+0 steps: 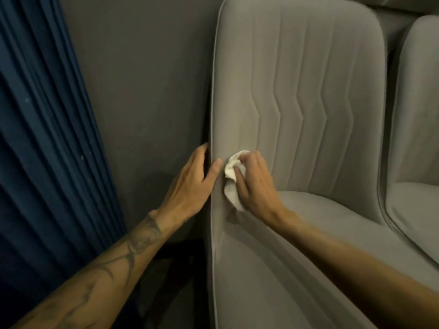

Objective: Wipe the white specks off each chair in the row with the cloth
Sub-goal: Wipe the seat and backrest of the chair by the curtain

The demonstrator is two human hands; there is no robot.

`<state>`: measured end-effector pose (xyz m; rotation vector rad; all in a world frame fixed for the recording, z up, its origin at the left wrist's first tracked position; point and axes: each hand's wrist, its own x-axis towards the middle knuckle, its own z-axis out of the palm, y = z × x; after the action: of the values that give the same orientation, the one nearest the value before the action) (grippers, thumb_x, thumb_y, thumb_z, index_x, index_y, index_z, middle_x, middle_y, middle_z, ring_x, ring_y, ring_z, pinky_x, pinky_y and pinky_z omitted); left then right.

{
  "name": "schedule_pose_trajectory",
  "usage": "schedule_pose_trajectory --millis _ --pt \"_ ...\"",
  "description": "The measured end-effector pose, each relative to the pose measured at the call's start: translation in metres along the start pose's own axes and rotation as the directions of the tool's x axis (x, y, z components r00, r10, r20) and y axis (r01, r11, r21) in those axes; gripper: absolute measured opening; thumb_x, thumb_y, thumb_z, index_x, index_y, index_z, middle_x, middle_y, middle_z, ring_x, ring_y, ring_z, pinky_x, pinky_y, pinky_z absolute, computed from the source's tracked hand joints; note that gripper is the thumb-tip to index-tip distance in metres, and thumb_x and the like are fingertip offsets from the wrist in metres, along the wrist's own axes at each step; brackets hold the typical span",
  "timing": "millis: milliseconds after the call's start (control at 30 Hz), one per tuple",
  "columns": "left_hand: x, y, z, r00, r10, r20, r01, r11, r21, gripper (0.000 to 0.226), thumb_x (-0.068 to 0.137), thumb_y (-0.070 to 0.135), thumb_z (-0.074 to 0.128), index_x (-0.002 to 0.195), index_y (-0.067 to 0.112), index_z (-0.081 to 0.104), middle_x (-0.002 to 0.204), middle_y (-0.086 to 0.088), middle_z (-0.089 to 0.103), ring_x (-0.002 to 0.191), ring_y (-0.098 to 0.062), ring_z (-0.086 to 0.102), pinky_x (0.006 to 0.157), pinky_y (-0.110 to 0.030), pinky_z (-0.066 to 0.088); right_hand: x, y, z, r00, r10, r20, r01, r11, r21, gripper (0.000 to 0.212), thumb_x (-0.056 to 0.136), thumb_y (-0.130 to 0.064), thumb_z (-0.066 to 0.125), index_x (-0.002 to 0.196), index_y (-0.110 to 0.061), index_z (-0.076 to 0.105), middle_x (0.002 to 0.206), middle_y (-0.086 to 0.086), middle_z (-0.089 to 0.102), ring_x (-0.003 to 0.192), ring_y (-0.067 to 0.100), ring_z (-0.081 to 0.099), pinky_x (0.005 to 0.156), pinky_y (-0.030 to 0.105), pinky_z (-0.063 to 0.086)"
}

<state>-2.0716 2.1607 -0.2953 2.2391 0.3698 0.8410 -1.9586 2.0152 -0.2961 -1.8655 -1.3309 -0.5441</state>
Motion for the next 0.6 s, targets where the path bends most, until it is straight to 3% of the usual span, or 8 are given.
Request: schedule_pose_trajectory --millis 67,167,300,367,467,533,600 --pt "0.0 -0.001 0.004 0.999 0.013 -0.042 -0.014 1.0 -0.017 0.061 0.103 0.062 0.041 0.151 0.025 0.038 0.146 -0.001 0.058 0.129 -0.019 0.059 0.106 -0.044 0.05 -0.035 0.002 0.005 0.982 -0.065 0.176 0.069 0.997 -0.017 0.012 0.103 -0.02 0.048 0.106 -0.009 0.051 0.102 0.002 0.049 0.091 0.018 0.047 0.088 0.03 0.039" --pt "-0.002 -0.001 0.013 0.997 0.027 -0.073 -0.03 0.998 -0.046 0.06 0.1 0.062 0.039 0.148 0.025 0.041 0.141 -0.004 0.061 0.123 -0.022 0.062 0.099 -0.039 0.053 -0.069 -0.003 0.002 0.894 -0.082 0.44 0.125 0.99 -0.07 0.023 0.104 -0.028 0.042 0.106 -0.008 0.053 0.103 0.009 0.055 0.093 0.029 0.052 0.092 0.044 0.042" --pt "-0.002 -0.001 0.023 0.987 0.008 -0.163 -0.017 0.998 -0.053 0.059 0.1 0.052 0.041 0.144 0.013 0.046 0.136 -0.015 0.062 0.12 -0.033 0.061 0.093 -0.041 0.05 -0.082 -0.03 -0.014 0.822 -0.103 0.56 0.141 0.99 -0.024 0.022 0.101 -0.03 0.046 0.111 -0.011 0.053 0.109 0.009 0.056 0.098 0.028 0.052 0.091 0.036 0.042" --pt "-0.002 -0.001 0.026 0.984 -0.002 -0.18 -0.011 0.997 -0.072 0.056 0.103 0.047 0.043 0.144 0.01 0.046 0.136 -0.017 0.061 0.119 -0.035 0.061 0.094 -0.041 0.048 -0.096 -0.025 -0.03 0.854 -0.04 0.518 0.079 0.995 -0.053 0.018 0.101 -0.028 0.049 0.109 -0.012 0.054 0.108 0.008 0.055 0.096 0.025 0.05 0.089 0.033 0.039" --pt "-0.007 0.004 0.029 0.981 -0.034 -0.189 0.021 0.997 -0.073 0.047 0.108 0.035 0.048 0.148 0.01 0.044 0.141 -0.018 0.058 0.124 -0.035 0.058 0.098 -0.041 0.046 -0.108 0.028 -0.056 0.91 0.243 0.335 -0.15 0.948 -0.281 0.015 0.099 -0.023 0.052 0.106 -0.011 0.056 0.109 0.01 0.056 0.099 0.031 0.052 0.088 0.036 0.038" --pt "-0.013 0.005 0.03 0.981 -0.028 -0.19 0.016 0.998 -0.064 0.05 0.108 0.039 0.047 0.15 0.012 0.043 0.142 -0.016 0.057 0.125 -0.034 0.057 0.1 -0.041 0.046 -0.105 0.074 -0.078 0.864 0.476 0.164 -0.366 0.817 -0.446 0.015 0.095 -0.017 0.053 0.106 -0.007 0.056 0.112 0.015 0.057 0.103 0.037 0.052 0.09 0.04 0.038" --pt "-0.016 0.008 0.029 0.978 -0.006 -0.208 -0.007 0.998 -0.062 0.056 0.104 0.046 0.041 0.151 0.015 0.042 0.143 -0.013 0.056 0.126 -0.032 0.056 0.102 -0.044 0.047 -0.094 0.111 -0.097 0.763 0.646 -0.022 -0.542 0.62 -0.567 0.021 0.092 -0.013 0.052 0.109 -0.001 0.056 0.117 0.021 0.056 0.104 0.041 0.052 0.091 0.043 0.041"
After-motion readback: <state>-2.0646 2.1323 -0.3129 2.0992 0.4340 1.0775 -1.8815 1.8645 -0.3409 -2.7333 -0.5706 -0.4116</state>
